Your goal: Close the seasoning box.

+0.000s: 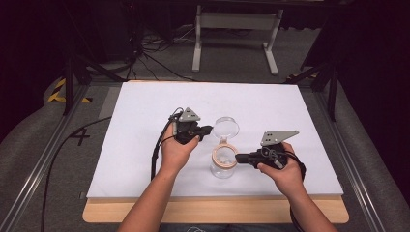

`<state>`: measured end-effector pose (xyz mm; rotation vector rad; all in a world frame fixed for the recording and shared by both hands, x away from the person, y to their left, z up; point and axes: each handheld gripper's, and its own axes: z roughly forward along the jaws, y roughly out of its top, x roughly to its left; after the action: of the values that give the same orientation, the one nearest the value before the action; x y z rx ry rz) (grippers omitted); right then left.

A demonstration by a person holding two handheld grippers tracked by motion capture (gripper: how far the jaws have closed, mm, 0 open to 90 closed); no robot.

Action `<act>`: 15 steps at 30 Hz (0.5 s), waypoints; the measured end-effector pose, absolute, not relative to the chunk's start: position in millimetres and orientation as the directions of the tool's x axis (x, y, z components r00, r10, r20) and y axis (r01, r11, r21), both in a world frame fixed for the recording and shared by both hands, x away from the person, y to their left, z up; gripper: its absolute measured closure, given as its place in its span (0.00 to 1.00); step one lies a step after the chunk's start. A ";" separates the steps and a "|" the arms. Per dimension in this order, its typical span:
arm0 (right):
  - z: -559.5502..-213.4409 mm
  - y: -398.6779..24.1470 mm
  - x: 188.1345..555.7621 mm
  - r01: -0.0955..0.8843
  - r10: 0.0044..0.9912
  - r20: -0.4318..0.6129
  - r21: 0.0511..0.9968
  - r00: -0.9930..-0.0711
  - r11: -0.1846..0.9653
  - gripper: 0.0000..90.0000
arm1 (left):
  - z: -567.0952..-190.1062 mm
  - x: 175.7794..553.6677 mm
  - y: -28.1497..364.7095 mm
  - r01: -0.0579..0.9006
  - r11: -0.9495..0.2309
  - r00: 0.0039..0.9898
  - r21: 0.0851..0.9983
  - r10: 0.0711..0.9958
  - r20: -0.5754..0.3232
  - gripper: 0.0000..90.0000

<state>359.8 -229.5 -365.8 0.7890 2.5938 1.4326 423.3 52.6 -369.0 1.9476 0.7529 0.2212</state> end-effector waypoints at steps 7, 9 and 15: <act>-363.8 -226.6 360.9 0.387 0.469 0.164 0.814 -0.868 0.433 1.00 | -365.2 416.9 51.5 0.388 -0.334 0.799 0.859 0.587 -0.133 0.98; -363.4 -225.9 361.6 0.386 0.464 0.166 0.815 -0.870 0.432 1.00 | -363.4 415.1 52.5 0.383 -0.341 0.803 0.859 0.582 -0.127 0.98; -361.4 -223.4 363.0 0.375 0.458 0.156 0.817 -0.875 0.437 1.00 | -357.2 407.8 54.3 0.368 -0.363 0.816 0.856 0.567 -0.111 1.00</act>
<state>363.0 -223.4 -361.4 0.7520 2.5872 1.4358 407.8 54.3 -357.2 1.9921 0.6940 0.2479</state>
